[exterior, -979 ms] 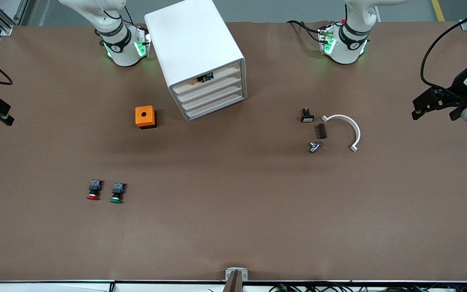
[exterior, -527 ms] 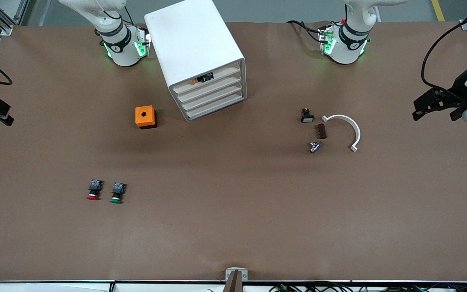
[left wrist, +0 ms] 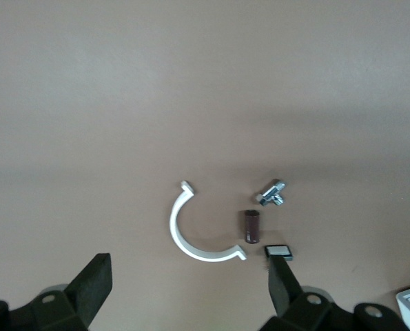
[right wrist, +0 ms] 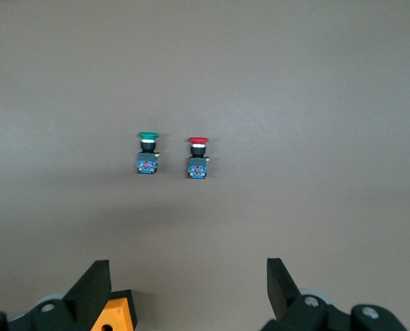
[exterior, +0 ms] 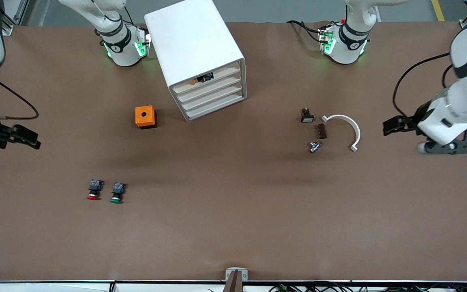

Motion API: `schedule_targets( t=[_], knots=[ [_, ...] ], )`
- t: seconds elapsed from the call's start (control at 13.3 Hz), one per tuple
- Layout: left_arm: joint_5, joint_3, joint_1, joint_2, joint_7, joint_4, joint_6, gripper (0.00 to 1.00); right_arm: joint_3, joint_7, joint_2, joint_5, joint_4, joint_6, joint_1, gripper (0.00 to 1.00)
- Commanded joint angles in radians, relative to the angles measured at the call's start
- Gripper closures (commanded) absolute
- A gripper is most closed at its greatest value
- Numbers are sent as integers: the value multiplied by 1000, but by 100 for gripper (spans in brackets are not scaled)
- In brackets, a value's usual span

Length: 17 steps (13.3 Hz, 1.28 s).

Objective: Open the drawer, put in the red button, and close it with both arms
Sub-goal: 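Move the right gripper to the red button while the left gripper reaches the cabinet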

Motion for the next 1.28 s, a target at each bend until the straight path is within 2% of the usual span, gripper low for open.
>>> schedule_targets(
  t=[0.0,0.08,0.3,0.45,0.53,0.68,0.9,1.21],
  knots=[
    [10,-77,-8,57,-120,14,-15,0,4,-5,88,20,17,28,-17,0],
    [10,-102,-25,75,-189,18,-15,0,4,-9,108,30,17,33,-20,0],
    [2,-108,-120,149,-379,84,-27,0,4,-9,179,35,17,69,-14,0],
    [-79,-108,-166,233,-541,182,-125,0,3,-12,235,34,18,86,-14,0],
    [-140,-110,-170,270,-626,219,-131,0,4,-11,261,34,17,124,-12,0],
    [-271,-108,-200,315,-790,230,-131,0,3,-3,323,34,17,175,-10,0],
    [-323,-110,-261,404,-1037,285,-131,0,3,-2,399,34,17,256,-10,0],
    [-444,-108,-324,511,-1286,299,-128,0,3,20,470,35,17,325,-12,0]
  ],
)
